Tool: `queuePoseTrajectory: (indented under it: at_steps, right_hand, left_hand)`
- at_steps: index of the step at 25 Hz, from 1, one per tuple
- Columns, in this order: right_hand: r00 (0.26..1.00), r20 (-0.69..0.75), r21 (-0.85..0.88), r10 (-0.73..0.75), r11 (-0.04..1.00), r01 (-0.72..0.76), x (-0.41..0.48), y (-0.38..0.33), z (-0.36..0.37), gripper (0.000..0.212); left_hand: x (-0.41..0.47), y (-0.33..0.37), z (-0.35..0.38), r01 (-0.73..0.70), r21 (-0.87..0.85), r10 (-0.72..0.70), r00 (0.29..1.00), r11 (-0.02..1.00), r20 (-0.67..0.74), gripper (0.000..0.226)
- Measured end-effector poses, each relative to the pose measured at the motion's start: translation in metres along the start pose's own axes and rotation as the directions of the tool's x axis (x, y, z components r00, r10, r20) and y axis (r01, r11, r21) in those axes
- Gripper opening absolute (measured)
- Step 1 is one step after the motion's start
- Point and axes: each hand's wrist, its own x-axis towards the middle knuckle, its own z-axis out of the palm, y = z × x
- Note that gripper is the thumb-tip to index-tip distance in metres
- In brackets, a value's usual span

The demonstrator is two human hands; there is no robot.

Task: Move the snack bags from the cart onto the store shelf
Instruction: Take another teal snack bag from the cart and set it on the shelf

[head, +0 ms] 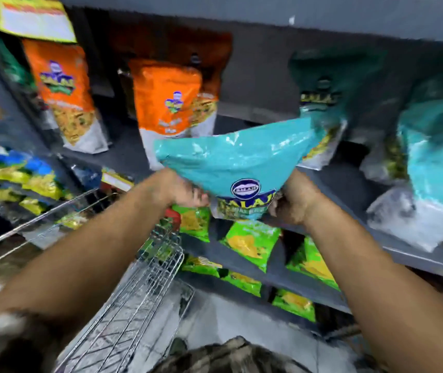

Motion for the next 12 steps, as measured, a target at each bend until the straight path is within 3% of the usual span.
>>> queuePoseTrajectory:
  at_steps: [1, 3, 6, 12]
  right_hand:
    - [0.998, -0.058, 0.007, -0.004, 1.0, 0.005, -0.008, -0.007, -0.011, 0.032]
    - [0.985, -0.174, 0.063, -0.015, 0.998, 0.026, -0.02, -0.02, -0.037, 0.047]
    - [0.961, -0.277, 0.145, -0.001, 0.989, 0.043, -0.018, -0.03, -0.074, 0.04]
    - [0.859, -0.512, 0.226, 0.007, 0.966, 0.127, -0.007, -0.053, -0.112, 0.026]
  left_hand:
    - [0.009, 0.0, 0.027, 0.034, -0.009, -0.033, 0.999, 0.999, 0.031, 0.015]
    - [0.013, -0.006, 0.065, 0.053, 0.131, -0.061, 0.997, 0.99, 0.055, 0.014]
    - [0.042, -0.007, 0.108, 0.022, 0.274, -0.048, 0.995, 0.961, 0.087, 0.033]
    - [0.059, -0.005, 0.153, -0.114, 0.29, 0.057, 0.979, 0.95, 0.198, 0.025]
